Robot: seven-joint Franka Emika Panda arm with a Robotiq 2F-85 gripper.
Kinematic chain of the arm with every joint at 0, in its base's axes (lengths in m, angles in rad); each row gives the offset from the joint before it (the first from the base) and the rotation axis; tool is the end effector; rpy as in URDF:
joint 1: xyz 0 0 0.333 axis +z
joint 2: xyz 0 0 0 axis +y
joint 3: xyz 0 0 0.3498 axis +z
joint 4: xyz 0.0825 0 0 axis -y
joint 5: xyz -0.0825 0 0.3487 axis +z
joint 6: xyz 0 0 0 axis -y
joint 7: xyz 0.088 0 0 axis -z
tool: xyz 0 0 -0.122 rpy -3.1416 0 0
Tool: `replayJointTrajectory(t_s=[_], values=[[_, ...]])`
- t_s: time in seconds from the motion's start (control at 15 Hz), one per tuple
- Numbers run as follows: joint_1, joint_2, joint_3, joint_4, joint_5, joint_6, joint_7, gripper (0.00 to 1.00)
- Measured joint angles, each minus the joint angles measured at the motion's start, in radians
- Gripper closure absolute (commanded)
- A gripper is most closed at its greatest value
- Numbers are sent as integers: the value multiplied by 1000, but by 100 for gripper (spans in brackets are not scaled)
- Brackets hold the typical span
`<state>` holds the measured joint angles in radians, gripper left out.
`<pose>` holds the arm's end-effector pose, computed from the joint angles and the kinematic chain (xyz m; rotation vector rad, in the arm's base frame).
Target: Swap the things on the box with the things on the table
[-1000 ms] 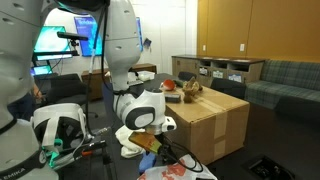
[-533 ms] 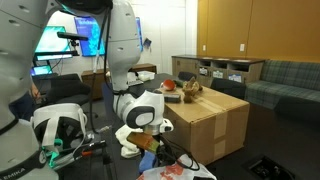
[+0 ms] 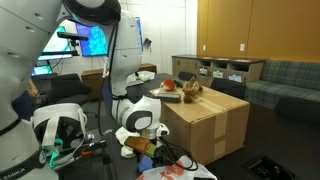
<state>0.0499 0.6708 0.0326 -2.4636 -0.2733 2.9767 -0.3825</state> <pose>0.4294 0.0558 0.0738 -2.9061 -1.1148 0.2369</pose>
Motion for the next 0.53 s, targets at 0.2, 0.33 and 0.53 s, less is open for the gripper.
replayJointTrajectory(t_s=[0.2,0.33,0.53], values=[[78,41,-65,23,-3,35,36,0],[128,60,-104,35,-4,54,64,0],[194,66,-150,35,-4,68,98,0]])
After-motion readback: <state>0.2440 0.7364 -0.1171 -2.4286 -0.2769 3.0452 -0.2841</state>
